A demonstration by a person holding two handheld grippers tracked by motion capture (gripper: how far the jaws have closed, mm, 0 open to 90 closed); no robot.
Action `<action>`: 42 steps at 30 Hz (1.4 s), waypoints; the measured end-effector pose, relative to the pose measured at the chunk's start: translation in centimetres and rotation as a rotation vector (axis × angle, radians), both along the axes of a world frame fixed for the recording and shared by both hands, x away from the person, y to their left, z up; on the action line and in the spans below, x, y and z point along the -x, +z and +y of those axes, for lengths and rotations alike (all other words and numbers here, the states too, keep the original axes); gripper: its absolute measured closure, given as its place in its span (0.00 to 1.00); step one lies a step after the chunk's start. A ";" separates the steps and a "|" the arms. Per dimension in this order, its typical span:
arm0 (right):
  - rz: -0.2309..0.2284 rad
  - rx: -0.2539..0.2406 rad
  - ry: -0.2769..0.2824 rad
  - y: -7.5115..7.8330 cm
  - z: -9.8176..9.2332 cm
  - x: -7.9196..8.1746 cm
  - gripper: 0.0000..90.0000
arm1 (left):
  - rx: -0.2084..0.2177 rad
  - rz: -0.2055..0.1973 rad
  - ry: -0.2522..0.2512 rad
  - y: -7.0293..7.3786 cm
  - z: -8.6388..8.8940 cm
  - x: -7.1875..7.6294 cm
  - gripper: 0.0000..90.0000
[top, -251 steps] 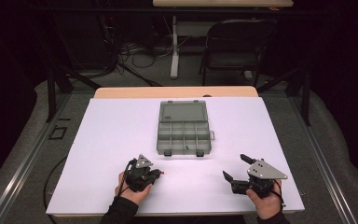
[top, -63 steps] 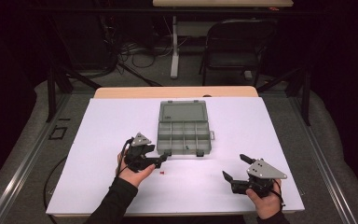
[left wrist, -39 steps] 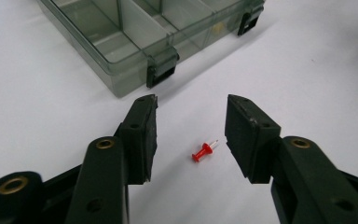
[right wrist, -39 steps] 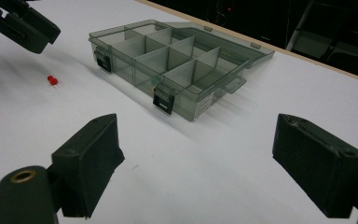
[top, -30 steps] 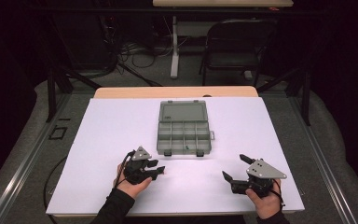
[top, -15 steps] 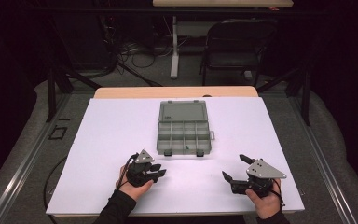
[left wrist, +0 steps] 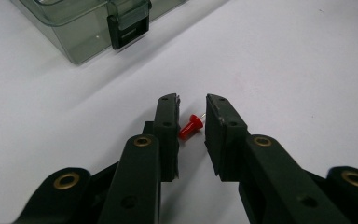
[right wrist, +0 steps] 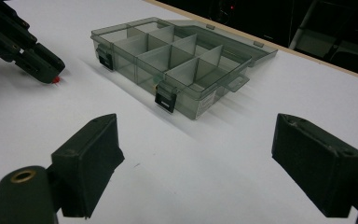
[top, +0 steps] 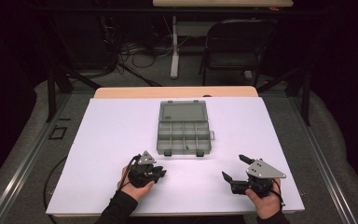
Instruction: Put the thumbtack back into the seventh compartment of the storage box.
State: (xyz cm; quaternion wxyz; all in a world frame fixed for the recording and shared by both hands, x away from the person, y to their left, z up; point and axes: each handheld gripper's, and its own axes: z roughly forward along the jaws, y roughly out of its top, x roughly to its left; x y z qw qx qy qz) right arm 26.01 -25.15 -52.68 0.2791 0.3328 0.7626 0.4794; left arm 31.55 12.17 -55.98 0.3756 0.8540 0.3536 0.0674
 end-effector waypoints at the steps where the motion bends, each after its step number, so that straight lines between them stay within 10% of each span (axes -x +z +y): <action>1: 0.000 0.002 0.001 0.0 0.0 0.0 0.16 | -0.004 -0.002 -0.002 0.0 0.0 0.0 0.85; 42: 0.006 -0.004 -0.011 -0.3 -0.2 -0.2 0.16 | 0.024 -0.026 0.024 2.2 0.0 -1.0 0.95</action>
